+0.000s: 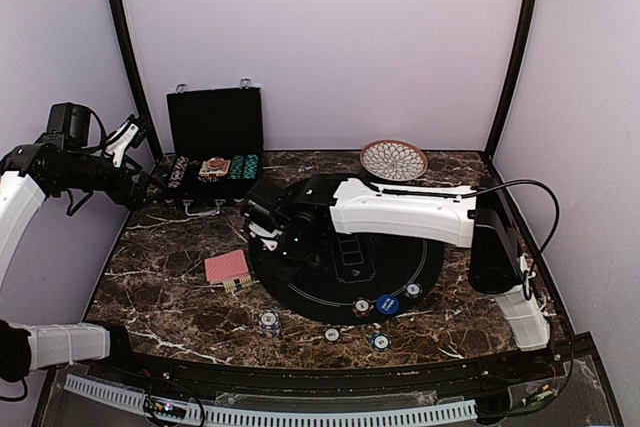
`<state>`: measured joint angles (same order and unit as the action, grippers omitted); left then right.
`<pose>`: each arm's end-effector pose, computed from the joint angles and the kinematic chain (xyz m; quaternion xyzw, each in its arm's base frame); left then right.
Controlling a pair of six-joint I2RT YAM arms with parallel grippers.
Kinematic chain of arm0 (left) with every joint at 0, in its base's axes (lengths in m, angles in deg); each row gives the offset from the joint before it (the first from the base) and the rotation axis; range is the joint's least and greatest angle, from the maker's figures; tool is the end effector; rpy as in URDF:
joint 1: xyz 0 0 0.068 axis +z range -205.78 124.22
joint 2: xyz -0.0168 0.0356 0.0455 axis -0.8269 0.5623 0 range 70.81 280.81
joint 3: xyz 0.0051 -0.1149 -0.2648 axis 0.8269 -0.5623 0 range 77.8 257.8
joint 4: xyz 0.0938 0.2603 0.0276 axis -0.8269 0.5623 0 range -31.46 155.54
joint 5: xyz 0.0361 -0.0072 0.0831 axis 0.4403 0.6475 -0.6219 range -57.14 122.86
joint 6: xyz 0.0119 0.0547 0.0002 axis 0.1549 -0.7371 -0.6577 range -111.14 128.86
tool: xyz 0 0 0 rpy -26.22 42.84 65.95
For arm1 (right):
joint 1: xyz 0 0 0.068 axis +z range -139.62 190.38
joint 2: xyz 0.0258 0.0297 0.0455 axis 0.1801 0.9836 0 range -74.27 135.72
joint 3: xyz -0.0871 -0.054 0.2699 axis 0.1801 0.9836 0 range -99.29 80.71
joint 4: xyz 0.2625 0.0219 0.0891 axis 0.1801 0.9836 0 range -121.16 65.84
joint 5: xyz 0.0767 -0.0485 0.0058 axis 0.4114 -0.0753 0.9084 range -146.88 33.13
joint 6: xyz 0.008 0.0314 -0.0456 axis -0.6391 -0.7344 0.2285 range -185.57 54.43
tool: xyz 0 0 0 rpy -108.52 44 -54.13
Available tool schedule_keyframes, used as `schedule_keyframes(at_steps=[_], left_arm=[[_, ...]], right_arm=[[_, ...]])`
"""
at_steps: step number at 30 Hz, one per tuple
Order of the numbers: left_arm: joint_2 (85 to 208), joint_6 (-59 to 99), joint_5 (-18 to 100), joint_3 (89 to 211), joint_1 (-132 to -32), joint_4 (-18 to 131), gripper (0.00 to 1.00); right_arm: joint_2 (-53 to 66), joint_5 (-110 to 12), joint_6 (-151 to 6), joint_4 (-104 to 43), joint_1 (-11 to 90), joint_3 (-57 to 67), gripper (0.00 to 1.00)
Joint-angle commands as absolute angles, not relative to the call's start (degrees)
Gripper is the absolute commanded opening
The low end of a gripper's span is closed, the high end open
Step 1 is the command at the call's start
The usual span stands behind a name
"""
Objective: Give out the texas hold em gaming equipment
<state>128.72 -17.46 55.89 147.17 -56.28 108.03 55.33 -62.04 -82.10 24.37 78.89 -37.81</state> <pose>0.2026 -0.0169 0.3945 0.2894 0.8365 -0.0790 0.4585 0.1910 0.4758 0.2347 -0.4205 0.8833 0.1044 0.1791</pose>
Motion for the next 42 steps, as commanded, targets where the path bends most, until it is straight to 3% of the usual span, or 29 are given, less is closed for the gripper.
schedule_keyframes(at_steps=[1, 27, 32, 38, 42], left_arm=[[127.1, -18.0, 55.6, 147.2, -56.0, 108.8, 0.99], [127.3, -18.2, 55.6, 146.7, -56.0, 108.3, 0.99], [127.5, -18.3, 55.7, 146.6, -56.0, 108.2, 0.99], [127.7, -18.3, 55.7, 146.9, -56.0, 108.2, 0.99], [127.8, -18.3, 55.9, 147.1, -56.0, 108.4, 0.99]], right_arm=[[53.5, -63.1, -84.1, 22.5, 77.1, -36.4, 0.15], [65.1, -64.2, -86.1, 19.0, 75.9, -38.6, 0.21], [65.7, -64.6, -86.4, 18.4, 75.5, -38.2, 0.30], [64.9, -64.2, -86.3, 18.3, 75.1, -38.1, 0.56], [63.1, -64.0, -86.1, 18.6, 75.1, -38.1, 0.59]])
